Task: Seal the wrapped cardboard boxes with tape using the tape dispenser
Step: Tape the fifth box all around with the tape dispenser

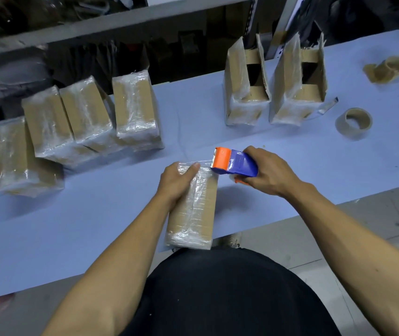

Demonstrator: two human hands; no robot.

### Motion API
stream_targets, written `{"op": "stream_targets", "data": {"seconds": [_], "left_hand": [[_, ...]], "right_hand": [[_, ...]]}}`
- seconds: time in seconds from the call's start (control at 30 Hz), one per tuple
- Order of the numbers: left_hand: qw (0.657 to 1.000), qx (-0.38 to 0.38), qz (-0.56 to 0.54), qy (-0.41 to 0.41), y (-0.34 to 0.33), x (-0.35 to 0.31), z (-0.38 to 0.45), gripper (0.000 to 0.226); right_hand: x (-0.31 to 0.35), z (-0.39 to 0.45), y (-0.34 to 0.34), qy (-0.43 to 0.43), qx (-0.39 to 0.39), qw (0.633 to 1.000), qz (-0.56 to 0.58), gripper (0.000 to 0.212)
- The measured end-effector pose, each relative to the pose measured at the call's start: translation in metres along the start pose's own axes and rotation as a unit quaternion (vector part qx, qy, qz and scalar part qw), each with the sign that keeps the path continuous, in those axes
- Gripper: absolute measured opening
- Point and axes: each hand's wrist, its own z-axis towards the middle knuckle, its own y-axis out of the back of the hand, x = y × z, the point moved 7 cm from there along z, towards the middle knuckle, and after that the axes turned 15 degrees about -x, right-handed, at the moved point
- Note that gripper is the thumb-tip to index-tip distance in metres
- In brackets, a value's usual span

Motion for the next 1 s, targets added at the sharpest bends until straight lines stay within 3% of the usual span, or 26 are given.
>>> {"op": "stream_targets", "data": {"seconds": [0.1,0.33,0.67,0.83,0.93,1.0], "left_hand": [[0.999,0.014,-0.04,0.017,0.001,0.005,0.004,0.029],[0.998,0.031,-0.044,0.045,-0.001,0.004,0.001,0.057],[1.0,-0.012,0.027,-0.007,0.003,-0.005,0.0,0.048],[0.999,-0.029,0.034,0.012,0.009,0.002,-0.003,0.066],[0.998,-0.033,0.05,0.024,0.009,0.008,-0.005,0.078],[0.999,-0.022,0.019,0.036,0.007,0.011,-0.007,0.072]], "right_hand": [[-0.011,-0.006,0.005,0.009,0.021,1.0,0.004,0.046],[-0.05,-0.027,0.014,-0.026,0.035,0.998,-0.047,0.044],[0.038,0.024,-0.012,0.075,0.023,0.944,-0.32,0.033],[0.035,0.018,-0.033,0.003,0.035,0.941,-0.338,0.039],[-0.001,0.008,-0.03,-0.089,0.005,0.943,-0.322,0.06],[-0.006,0.005,-0.047,-0.118,0.024,0.955,-0.27,0.074]]}}
